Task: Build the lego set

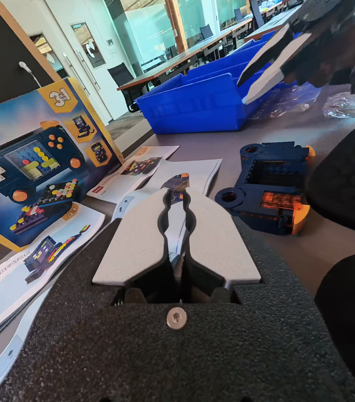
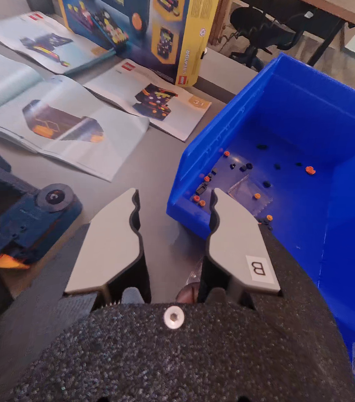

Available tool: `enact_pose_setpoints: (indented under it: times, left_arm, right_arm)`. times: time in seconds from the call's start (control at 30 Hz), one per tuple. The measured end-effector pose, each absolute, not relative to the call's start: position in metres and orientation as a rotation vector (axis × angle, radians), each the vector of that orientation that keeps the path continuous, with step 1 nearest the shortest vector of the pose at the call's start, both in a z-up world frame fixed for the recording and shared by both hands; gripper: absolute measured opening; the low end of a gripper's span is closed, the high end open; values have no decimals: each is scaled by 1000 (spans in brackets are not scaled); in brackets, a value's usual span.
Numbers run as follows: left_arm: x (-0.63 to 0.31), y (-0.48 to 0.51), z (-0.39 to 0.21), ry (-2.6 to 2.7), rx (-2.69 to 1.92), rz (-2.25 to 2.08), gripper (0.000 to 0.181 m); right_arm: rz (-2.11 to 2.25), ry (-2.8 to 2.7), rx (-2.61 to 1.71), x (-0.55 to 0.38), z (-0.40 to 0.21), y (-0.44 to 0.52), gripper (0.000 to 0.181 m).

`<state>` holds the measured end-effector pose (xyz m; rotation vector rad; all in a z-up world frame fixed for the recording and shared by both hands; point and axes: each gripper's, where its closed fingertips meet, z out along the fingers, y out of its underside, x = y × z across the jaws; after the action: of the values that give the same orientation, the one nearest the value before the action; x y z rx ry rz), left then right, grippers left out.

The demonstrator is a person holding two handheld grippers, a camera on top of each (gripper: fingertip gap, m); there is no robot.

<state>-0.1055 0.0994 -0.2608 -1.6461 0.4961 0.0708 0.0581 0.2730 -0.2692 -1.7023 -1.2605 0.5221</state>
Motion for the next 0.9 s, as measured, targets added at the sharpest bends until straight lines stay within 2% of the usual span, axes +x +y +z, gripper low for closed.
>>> enact_pose_setpoints:
  times: [0.07,0.1,0.17,0.27,0.33,0.47,0.6,0.73,0.9]
  left_arm:
    - [-107,99,-258,479,-1632,70,10]
    - [-108,98,-257,476,-1623,70,10]
    - [-109,97,-253,470,-1597,70,10]
    - [-110,97,-250,454,-1578,59,9]
    - [-110,97,-248,446,-1564,48,9]
    - [-110,97,-248,446,-1560,27,9]
    - [-110,95,-246,438,-1546,9,9]
    - [-113,92,-244,433,-1531,-7,9]
    - [-117,89,-241,418,-1511,-11,9]
  right_arm:
    - [539,-1282,-1745,52,-276,276,51]
    - [563,-1341,-1757,49,-281,272,30]
    - [538,-1436,-1749,48,-284,264,25]
    - [695,-1623,-1718,49,-280,234,22]
    - [804,-1621,-1702,52,-258,236,37]
    - [738,-1601,-1688,53,-218,297,15]
    - [314,-2071,-1751,44,-257,361,14]
    - [322,-2392,-1690,21,-302,382,11]
    - [354,-2425,-1676,15,-329,395,11]
